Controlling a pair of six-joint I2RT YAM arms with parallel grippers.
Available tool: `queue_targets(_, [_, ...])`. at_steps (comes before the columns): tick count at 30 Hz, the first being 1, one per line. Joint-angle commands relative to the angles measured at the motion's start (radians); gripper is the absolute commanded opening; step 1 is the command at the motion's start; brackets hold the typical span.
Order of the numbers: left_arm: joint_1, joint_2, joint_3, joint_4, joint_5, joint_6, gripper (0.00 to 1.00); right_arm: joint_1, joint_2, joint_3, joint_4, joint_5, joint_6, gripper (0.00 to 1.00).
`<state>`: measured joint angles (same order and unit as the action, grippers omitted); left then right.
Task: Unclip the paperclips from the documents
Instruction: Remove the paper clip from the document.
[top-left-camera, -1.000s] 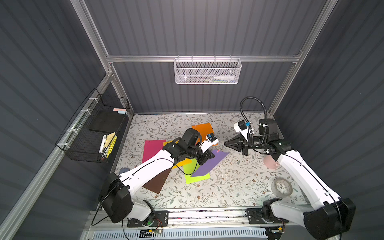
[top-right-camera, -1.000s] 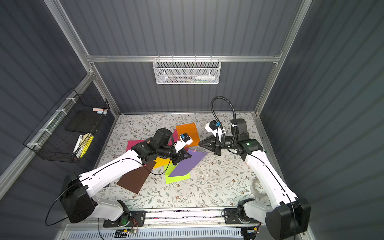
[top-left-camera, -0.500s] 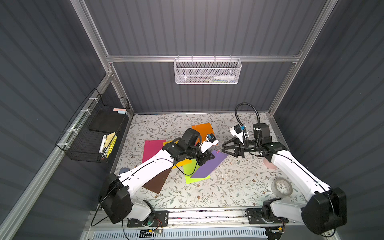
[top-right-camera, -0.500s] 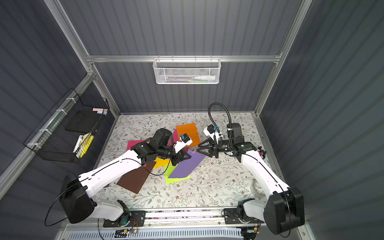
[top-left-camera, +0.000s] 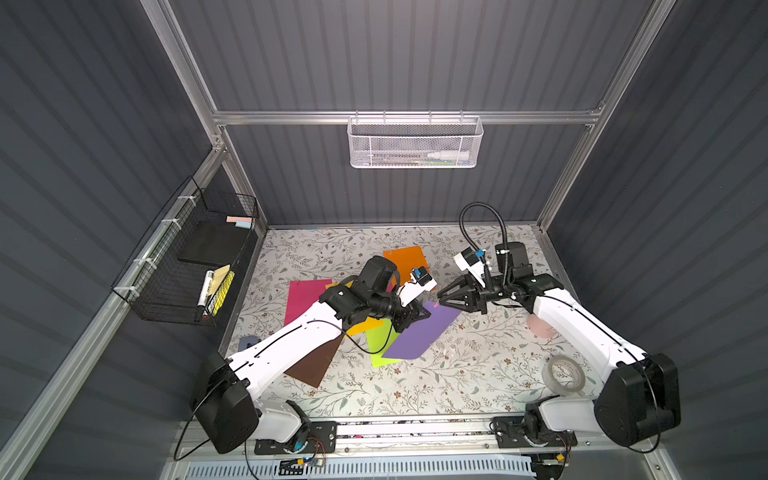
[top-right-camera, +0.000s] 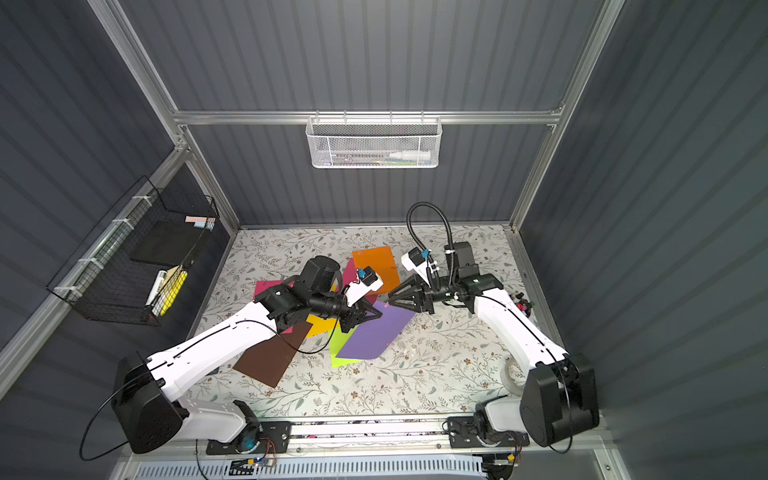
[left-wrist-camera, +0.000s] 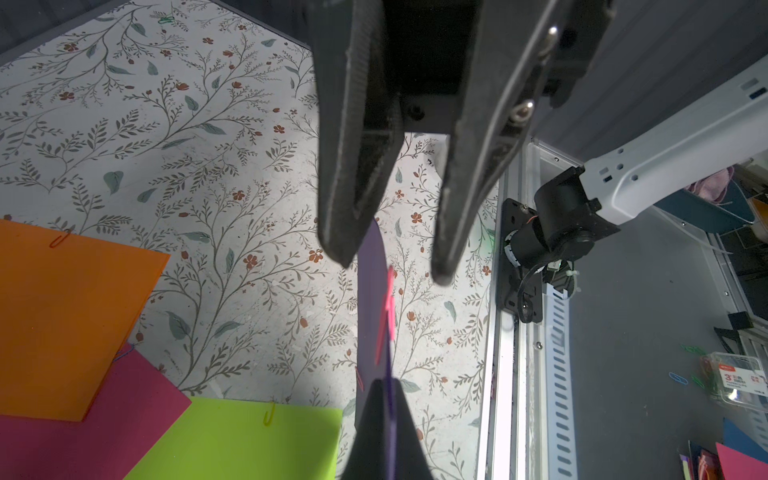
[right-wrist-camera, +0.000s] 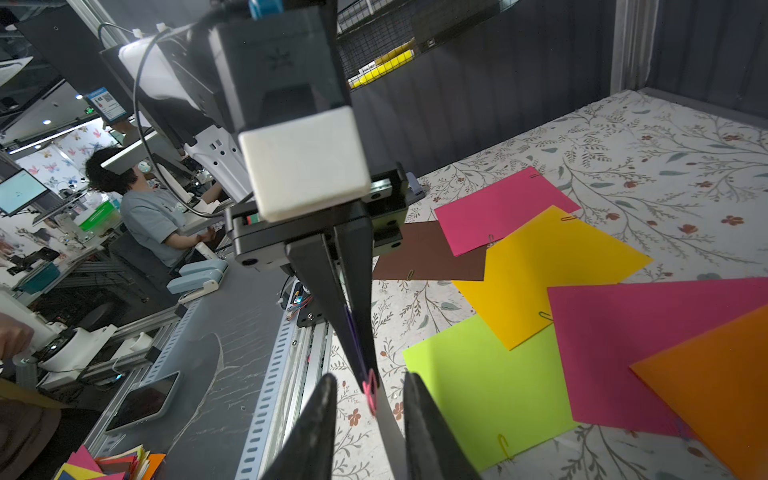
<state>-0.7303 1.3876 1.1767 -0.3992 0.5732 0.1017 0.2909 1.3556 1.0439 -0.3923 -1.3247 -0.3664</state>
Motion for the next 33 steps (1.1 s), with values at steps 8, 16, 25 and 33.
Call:
queue_targets(8, [-0.001,-0.042,0.029,-0.020,0.028,0.016,0.00,0.017,-0.016,0.013,-0.039,-0.004,-0.049,0.18])
queue_targets(16, [-0.002,-0.053,0.011,-0.012,0.027,0.006,0.00,0.016,-0.027,0.022,-0.051,-0.004,-0.060,0.06])
queue_targets(25, [-0.004,-0.038,0.003,-0.009,0.012,0.003,0.00,0.004,-0.038,0.042,-0.108,0.012,-0.082,0.03])
queue_targets(33, [-0.023,-0.006,0.004,-0.012,-0.023,0.003,0.00,-0.030,-0.037,0.056,-0.097,0.012,-0.061,0.02])
